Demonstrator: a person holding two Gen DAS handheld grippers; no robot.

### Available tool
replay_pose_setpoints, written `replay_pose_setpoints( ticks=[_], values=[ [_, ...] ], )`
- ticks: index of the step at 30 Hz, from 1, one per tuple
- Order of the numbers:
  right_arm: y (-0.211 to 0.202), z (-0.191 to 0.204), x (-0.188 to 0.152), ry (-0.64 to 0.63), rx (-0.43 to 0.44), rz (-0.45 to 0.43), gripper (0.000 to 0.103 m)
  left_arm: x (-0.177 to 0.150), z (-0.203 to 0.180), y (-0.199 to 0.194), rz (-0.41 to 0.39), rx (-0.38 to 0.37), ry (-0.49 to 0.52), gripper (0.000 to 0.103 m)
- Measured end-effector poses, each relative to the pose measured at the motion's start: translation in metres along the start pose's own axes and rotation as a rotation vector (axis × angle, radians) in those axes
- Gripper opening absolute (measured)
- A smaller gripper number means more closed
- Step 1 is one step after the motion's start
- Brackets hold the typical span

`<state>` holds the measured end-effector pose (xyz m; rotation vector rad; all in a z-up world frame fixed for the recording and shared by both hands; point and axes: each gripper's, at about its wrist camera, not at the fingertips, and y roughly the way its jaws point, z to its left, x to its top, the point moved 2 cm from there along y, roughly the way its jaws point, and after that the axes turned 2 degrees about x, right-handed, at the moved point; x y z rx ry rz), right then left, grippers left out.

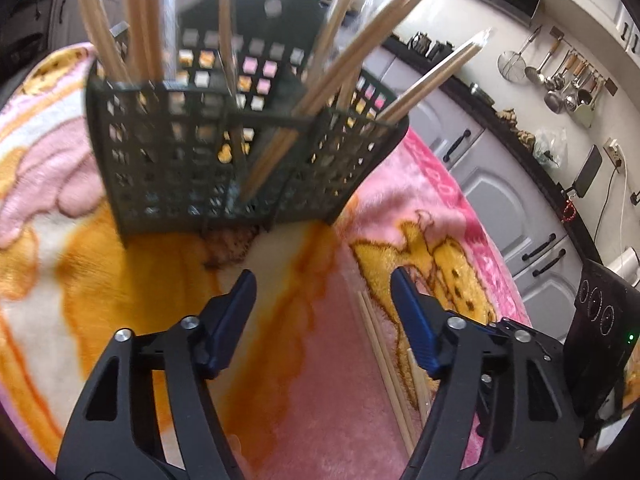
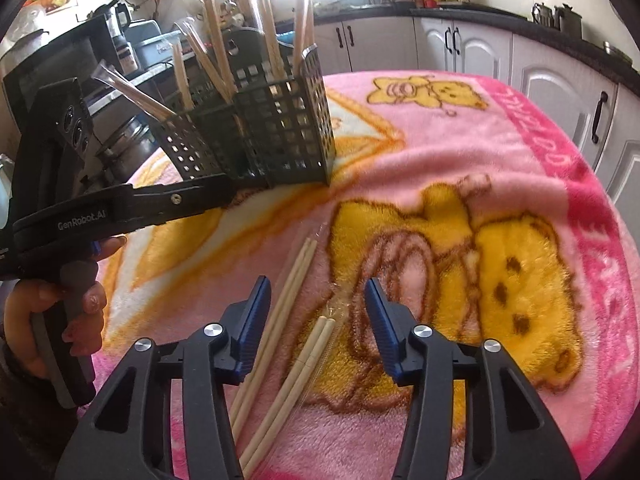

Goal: Organize utensils
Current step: 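Move both open grippers down toward the last loose chopsticks on the blanket, then close the left gripper on a chopstick while the right gripper closes on another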

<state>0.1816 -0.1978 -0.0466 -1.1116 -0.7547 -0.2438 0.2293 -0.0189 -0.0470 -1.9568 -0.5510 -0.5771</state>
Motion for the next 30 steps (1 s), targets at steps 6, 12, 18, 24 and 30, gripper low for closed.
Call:
replay_pose_setpoints(
  ticks=[6, 12, 18, 24, 30],
  values=[
    [0.016, -0.014, -0.001, 0.048, -0.006, 0.041, 0.037, -0.001, -0.005, 0.025, 0.066, -0.03, -0.001, 0.049],
    [0.017, -0.021, -0.005, 0.072, -0.009, 0.054, 0.017, -0.001, -0.011, 0.046, 0.115, -0.058, -0.001, 0.044],
    [0.005, -0.033, -0.007, 0.11, -0.01, 0.022, 0.009, 0.002, -0.02, 0.059, 0.13, -0.041, 0.019, 0.028],
    [-0.016, -0.04, -0.001, 0.131, -0.012, -0.034, 0.009, 0.003, -0.02, 0.066, 0.139, 0.004, 0.046, 0.01],
    [-0.035, -0.036, 0.01, 0.119, 0.004, -0.095, 0.009, 0.003, -0.008, 0.061, 0.142, -0.014, 0.012, 0.001]
  ],
)
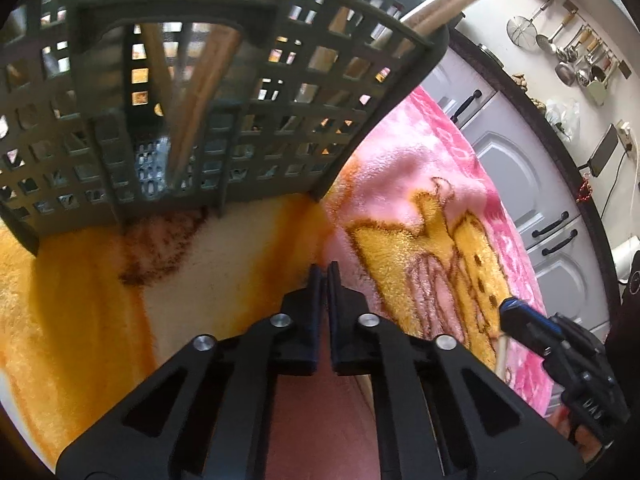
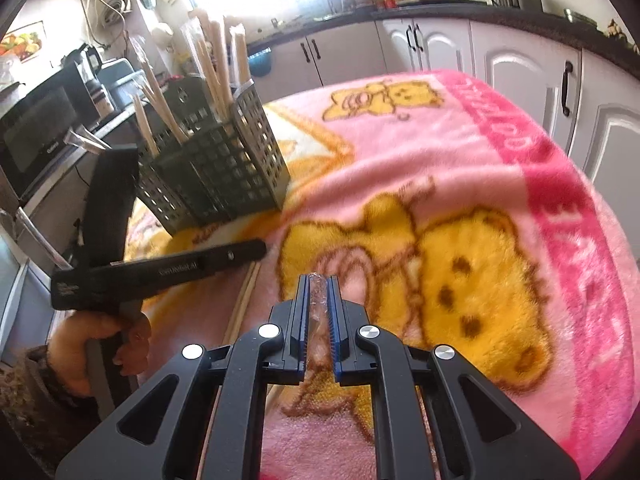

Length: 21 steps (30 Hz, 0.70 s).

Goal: Organize utensils
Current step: 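Close the left gripper on a chopstick while the right gripper closes on another, then lift the chopsticks with both grippers and carry them over the caddy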

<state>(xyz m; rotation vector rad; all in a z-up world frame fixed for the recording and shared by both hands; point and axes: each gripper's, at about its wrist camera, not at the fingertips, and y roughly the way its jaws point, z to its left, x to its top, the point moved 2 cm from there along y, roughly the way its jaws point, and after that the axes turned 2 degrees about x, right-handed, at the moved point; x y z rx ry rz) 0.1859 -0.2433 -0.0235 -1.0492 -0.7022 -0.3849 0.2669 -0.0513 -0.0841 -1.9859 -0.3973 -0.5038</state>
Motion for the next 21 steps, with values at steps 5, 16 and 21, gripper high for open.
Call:
replay_pose_setpoints(
  ticks=[5, 16, 21],
  values=[
    [-0.01, 0.012, 0.009, -0.025, 0.032, -0.043, 0.009, -0.001, 0.003, -0.018, -0.027, -0.021, -0.013, 0.0],
    [-0.033, 0.048, 0.034, -0.091, 0.119, -0.122, 0.008, 0.009, 0.007, -0.108, -0.23, -0.072, -0.04, 0.0],
    [-0.042, 0.066, 0.047, -0.127, 0.146, -0.159, 0.007, 0.018, 0.005, -0.148, -0.33, -0.084, -0.031, 0.0]
  ],
)
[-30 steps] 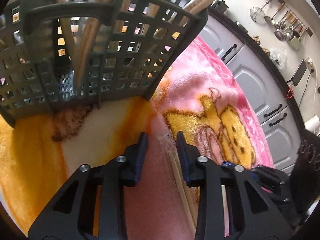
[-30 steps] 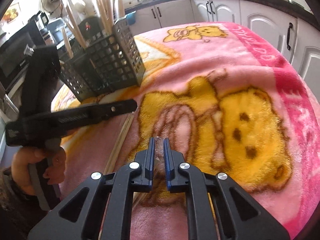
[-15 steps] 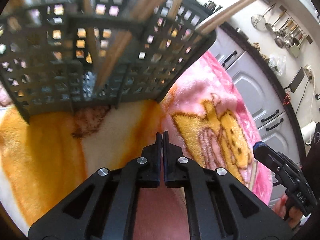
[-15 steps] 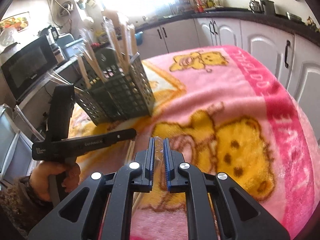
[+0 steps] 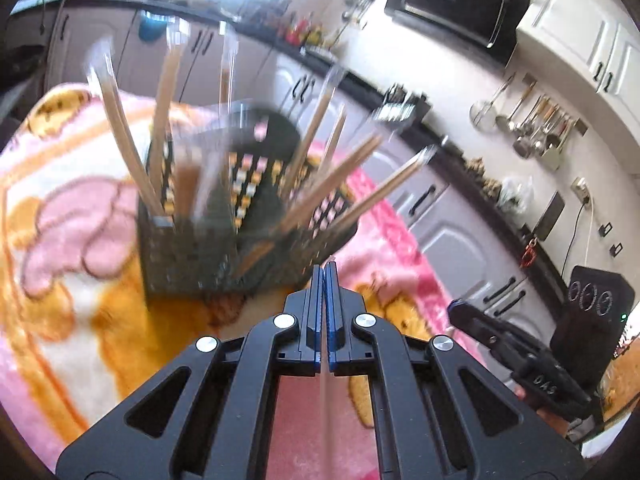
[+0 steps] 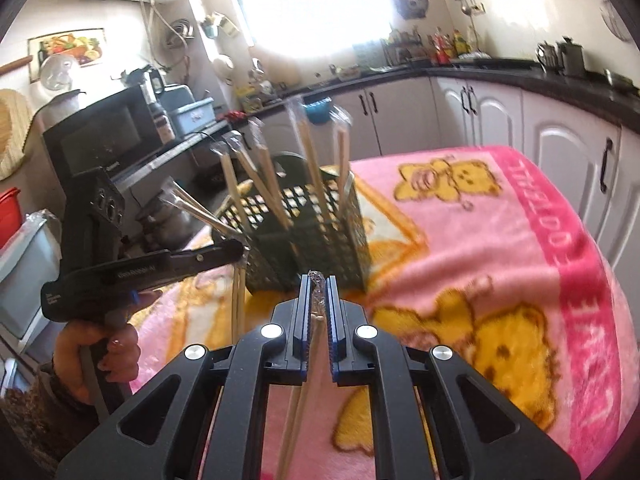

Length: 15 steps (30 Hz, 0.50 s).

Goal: Organize utensils
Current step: 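Lift the chopsticks with both grippers and carry them over the caddy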

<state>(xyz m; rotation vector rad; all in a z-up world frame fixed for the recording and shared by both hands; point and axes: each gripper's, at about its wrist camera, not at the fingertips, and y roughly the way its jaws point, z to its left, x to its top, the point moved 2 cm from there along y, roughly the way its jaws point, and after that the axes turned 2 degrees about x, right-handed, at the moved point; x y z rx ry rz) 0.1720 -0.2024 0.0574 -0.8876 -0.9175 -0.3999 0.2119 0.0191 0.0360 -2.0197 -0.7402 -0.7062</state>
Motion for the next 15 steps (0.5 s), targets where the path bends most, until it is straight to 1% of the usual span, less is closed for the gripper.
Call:
replay_pose_setpoints(
  ticks=[5, 15],
  values=[
    [-0.003, 0.018, 0.016, -0.044, 0.024, -0.031, 0.007, 0.019, -0.008, -0.025, -0.076, -0.01, 0.018, 0.0],
    [-0.011, 0.045, 0.053, -0.108, 0.057, -0.119, 0.007, 0.046, -0.021, -0.05, -0.163, -0.031, 0.035, 0.0]
  ],
)
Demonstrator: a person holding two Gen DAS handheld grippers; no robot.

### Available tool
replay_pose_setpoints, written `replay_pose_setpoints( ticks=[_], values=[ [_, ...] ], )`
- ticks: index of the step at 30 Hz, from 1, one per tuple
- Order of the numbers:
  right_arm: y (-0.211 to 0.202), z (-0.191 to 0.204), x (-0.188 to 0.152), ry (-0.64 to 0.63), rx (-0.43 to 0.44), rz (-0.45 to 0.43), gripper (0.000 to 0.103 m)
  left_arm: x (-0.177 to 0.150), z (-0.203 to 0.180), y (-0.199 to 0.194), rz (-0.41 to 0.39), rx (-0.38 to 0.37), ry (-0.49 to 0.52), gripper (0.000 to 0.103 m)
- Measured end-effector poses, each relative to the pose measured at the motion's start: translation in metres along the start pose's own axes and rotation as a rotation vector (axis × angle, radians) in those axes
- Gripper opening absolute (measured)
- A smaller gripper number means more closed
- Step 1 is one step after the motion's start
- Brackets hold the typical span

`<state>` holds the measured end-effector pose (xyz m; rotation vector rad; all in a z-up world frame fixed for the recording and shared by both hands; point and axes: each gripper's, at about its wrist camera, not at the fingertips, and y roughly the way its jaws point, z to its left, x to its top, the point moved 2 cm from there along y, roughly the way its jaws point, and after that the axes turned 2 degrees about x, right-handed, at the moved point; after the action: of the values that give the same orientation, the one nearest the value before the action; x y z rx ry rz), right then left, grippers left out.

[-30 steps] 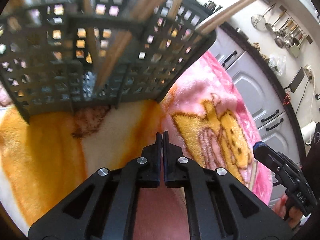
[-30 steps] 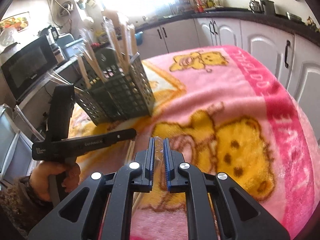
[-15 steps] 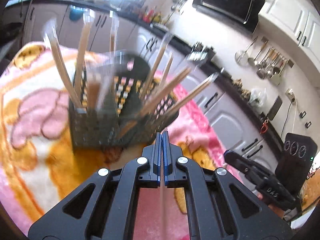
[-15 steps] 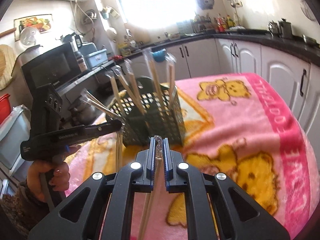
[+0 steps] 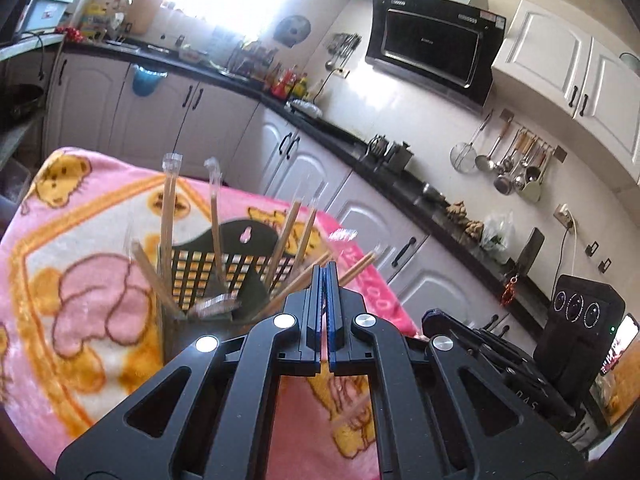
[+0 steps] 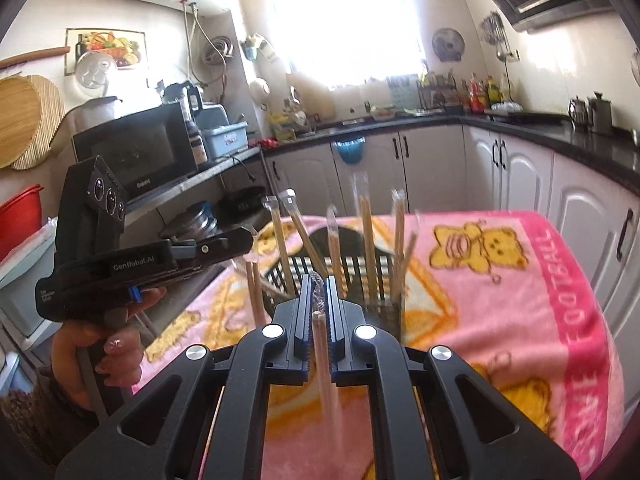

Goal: Organize utensils
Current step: 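Lift the chopsticks with both grippers and carry them over the caddy, then lower the chopsticks into the caddy and open both grippers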

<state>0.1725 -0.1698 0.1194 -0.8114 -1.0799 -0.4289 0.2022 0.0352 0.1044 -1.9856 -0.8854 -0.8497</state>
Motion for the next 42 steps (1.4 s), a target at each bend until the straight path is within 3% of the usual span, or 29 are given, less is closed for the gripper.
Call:
replay_pose_setpoints(
  ticks=[12, 22, 34, 42],
  values=[
    [-0.013, 0.01, 0.051, -0.058, -0.002, -0.129, 0.005, 0.053, -0.016, -0.027, -0.133, -0.022, 0.035, 0.0],
    [-0.002, 0.006, 0.091, -0.09, -0.039, -0.178, 0.005, 0.091, -0.023, -0.031, -0.223, -0.015, 0.038, 0.0],
    [0.025, -0.019, 0.126, -0.048, -0.061, -0.201, 0.005, 0.121, -0.019, -0.006, -0.254, -0.042, -0.003, 0.0],
    [0.046, -0.028, 0.123, -0.034, -0.055, -0.201, 0.005, 0.113, -0.018, 0.019, -0.259, -0.043, 0.019, 0.0]
  ],
)
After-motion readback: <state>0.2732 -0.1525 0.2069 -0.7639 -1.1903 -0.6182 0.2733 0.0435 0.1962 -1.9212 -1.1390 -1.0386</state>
